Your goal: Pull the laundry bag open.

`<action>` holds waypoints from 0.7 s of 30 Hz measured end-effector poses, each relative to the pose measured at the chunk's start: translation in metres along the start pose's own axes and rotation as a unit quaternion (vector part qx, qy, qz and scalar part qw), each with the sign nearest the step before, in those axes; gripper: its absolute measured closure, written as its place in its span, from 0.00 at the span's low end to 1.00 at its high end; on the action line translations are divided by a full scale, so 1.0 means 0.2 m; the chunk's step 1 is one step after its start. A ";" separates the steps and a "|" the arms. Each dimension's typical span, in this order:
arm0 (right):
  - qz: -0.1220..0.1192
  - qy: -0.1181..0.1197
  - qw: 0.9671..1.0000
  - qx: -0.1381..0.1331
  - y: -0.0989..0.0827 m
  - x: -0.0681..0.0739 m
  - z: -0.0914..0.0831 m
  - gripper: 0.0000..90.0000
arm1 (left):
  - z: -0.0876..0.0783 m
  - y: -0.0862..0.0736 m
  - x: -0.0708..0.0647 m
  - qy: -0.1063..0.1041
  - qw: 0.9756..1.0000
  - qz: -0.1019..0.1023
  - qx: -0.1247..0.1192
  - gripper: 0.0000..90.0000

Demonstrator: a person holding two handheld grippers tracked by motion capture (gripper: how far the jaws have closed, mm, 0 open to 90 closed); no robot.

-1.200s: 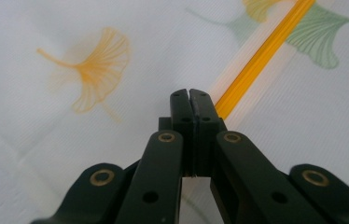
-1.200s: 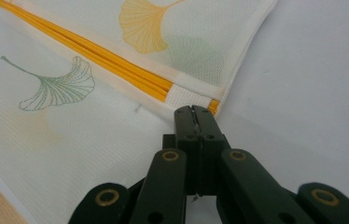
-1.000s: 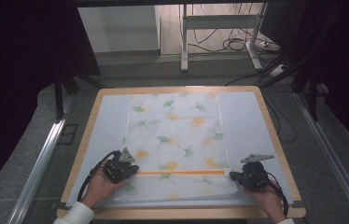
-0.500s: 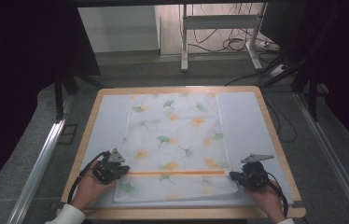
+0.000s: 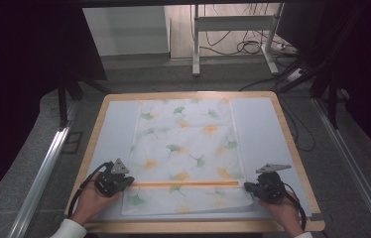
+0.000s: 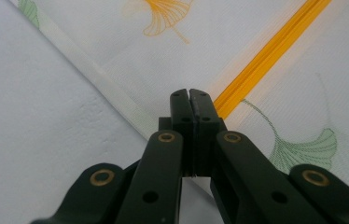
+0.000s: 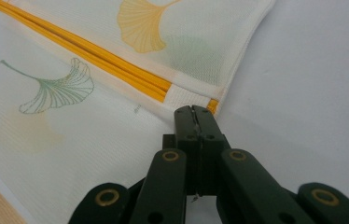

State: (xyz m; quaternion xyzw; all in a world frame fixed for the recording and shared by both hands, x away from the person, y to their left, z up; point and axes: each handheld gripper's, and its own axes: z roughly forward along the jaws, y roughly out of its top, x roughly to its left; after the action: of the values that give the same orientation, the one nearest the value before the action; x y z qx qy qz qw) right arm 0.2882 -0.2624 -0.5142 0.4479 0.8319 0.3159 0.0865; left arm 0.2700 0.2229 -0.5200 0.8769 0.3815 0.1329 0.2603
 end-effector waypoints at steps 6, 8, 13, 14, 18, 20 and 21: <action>0.000 0.000 1.000 0.001 0.00 0.00 0.00 1.00 | -0.01 -0.02 0.01 -0.002 1.000 -0.005 -0.006 1.00; 0.000 -0.001 1.000 0.000 0.00 0.00 0.00 1.00 | -0.01 -0.02 0.00 0.000 1.000 -0.004 -0.007 1.00; 0.001 0.004 1.000 -0.001 0.00 -0.01 0.00 1.00 | -0.01 -0.03 0.01 -0.006 1.000 -0.014 -0.014 1.00; 0.002 0.005 1.000 -0.002 0.00 -0.01 0.00 1.00 | -0.01 -0.03 0.01 -0.007 1.000 -0.016 -0.015 1.00; 0.001 0.003 1.000 -0.003 0.00 -0.01 0.00 1.00 | 0.00 -0.03 0.00 -0.005 1.000 -0.016 -0.023 1.00; -0.007 0.001 1.000 -0.004 0.00 0.00 0.00 1.00 | 0.01 -0.03 0.00 -0.005 0.999 -0.020 -0.031 1.00; -0.010 0.001 1.000 -0.004 0.00 0.00 0.00 1.00 | 0.01 -0.03 0.00 -0.007 0.999 -0.022 -0.035 1.00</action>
State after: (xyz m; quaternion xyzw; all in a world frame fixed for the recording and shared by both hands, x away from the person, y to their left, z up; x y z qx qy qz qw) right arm 0.2874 -0.2630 -0.5142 0.4392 0.8350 0.3190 0.0906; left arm 0.2674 0.2251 -0.5253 0.8597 0.3940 0.1344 0.2960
